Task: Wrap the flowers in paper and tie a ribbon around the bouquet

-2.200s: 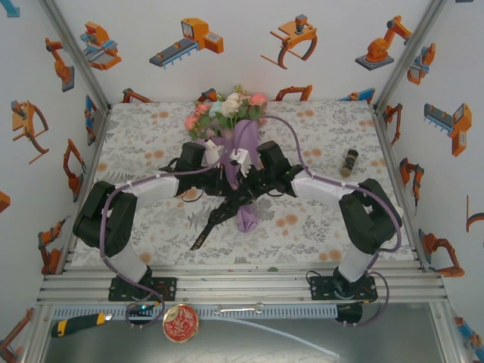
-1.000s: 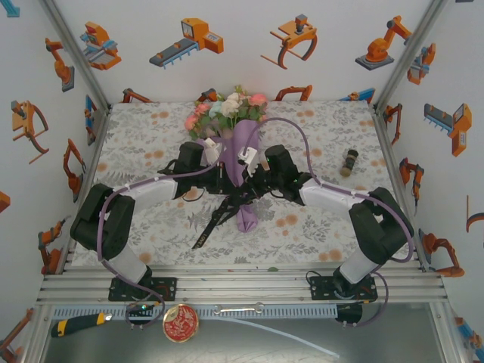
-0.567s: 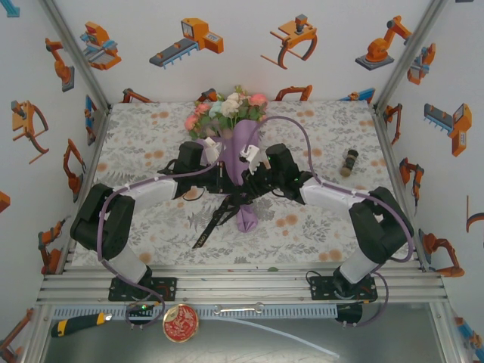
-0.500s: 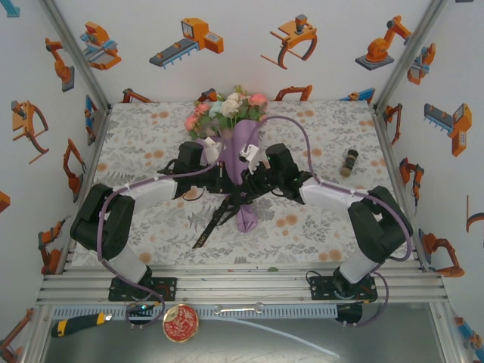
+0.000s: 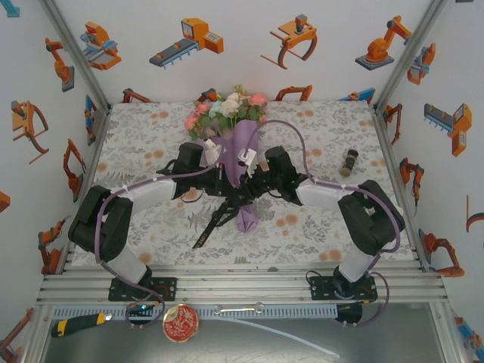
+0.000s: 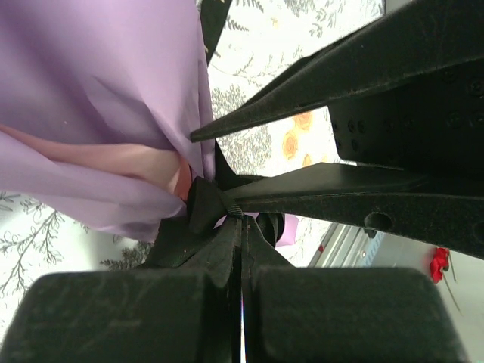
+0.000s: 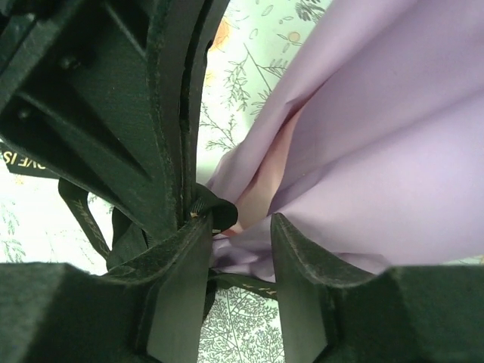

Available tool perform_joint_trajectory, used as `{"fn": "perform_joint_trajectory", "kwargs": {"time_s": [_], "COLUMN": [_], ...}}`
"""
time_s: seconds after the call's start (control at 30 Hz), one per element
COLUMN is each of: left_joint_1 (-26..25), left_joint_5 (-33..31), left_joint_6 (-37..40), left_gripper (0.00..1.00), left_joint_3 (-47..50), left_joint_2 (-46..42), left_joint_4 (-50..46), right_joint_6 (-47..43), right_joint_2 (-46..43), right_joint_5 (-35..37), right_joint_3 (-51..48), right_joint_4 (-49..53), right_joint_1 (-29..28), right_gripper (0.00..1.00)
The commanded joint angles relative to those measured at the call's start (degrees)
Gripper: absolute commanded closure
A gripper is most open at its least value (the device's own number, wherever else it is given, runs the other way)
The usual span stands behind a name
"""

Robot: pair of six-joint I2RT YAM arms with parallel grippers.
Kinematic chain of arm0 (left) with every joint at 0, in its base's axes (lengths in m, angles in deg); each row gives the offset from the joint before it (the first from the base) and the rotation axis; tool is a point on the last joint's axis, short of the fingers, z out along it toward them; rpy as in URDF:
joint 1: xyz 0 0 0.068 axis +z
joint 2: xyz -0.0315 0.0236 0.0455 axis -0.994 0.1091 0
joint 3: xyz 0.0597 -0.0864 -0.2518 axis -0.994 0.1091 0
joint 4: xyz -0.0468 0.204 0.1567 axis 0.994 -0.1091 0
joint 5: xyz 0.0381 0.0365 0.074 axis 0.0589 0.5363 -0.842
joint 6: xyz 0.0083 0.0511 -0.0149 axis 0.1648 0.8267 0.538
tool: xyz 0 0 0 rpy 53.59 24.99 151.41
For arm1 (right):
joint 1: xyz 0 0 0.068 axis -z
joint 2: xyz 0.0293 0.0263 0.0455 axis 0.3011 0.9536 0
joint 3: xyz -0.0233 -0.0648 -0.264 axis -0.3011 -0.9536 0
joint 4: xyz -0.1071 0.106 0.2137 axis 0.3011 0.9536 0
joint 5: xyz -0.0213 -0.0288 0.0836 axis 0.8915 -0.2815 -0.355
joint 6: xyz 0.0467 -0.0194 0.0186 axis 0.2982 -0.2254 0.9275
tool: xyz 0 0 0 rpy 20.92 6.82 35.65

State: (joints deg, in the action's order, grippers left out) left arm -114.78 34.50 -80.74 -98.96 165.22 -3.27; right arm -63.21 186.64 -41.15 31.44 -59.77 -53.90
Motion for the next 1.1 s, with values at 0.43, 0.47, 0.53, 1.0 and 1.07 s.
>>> {"fn": "perform_joint_trajectory", "kwargs": {"time_s": [0.43, 0.47, 0.53, 1.0, 1.07], "left_joint_1": [0.9, 0.9, 0.9, 1.6, 1.8], "left_joint_5": [-1.5, -1.5, -1.7, -3.7, -4.5], "left_joint_6": [7.7, 8.0, 8.5, 8.7, 8.5], "left_gripper": [1.0, 1.0, 1.0, 1.0, 1.0], "left_joint_3": [-1.4, -1.6, -1.9, -2.5, -2.4], "left_joint_2": [-4.5, -4.6, -4.8, -4.4, -4.9], "left_joint_4": [-5.6, -5.9, -6.1, -6.0, -5.9], "right_joint_6": [-8.2, -8.7, -10.2, -11.7, -11.8], "right_joint_2": [6.9, 7.2, 7.8, 9.0, 8.0], "right_joint_5": [-19.3, -20.0, -22.2, -28.3, -27.5], "right_joint_3": [1.1, 1.3, 2.3, 3.7, 3.0], "right_joint_4": [-11.3, -11.0, -9.2, -8.6, -8.6], "right_joint_1": [-0.9, -1.0, -1.4, -2.8, -2.8], "right_gripper": [0.38, 0.38, 0.4, 0.74, 0.83]}}
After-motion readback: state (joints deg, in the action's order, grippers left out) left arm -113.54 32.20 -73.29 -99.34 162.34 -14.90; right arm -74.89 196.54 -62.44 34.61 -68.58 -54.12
